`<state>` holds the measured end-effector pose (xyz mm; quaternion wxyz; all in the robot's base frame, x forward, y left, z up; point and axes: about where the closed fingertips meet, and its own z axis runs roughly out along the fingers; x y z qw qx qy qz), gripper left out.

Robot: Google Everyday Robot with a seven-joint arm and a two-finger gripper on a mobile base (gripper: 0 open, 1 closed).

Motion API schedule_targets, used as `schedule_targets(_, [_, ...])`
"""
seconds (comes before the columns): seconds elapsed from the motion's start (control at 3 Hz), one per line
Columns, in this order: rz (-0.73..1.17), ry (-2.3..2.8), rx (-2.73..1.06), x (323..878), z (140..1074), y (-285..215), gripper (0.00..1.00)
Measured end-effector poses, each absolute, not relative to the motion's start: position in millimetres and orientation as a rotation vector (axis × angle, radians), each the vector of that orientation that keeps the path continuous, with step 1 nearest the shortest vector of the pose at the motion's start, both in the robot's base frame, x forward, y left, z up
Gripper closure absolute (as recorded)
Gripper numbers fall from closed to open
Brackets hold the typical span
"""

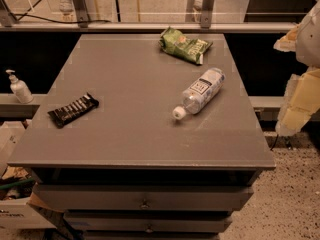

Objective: Move rxbar chocolate near blue plastic bottle

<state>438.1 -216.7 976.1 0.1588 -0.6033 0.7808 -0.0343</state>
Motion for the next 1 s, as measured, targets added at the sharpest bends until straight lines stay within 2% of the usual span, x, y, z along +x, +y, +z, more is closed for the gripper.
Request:
schedule_targets(0.67, [-0.079, 2.200, -1.733, 440, 976, -213, 0.00])
schedule_targets(1.0, [-0.042, 2.086, -1.801, 447, 972, -188, 0.00])
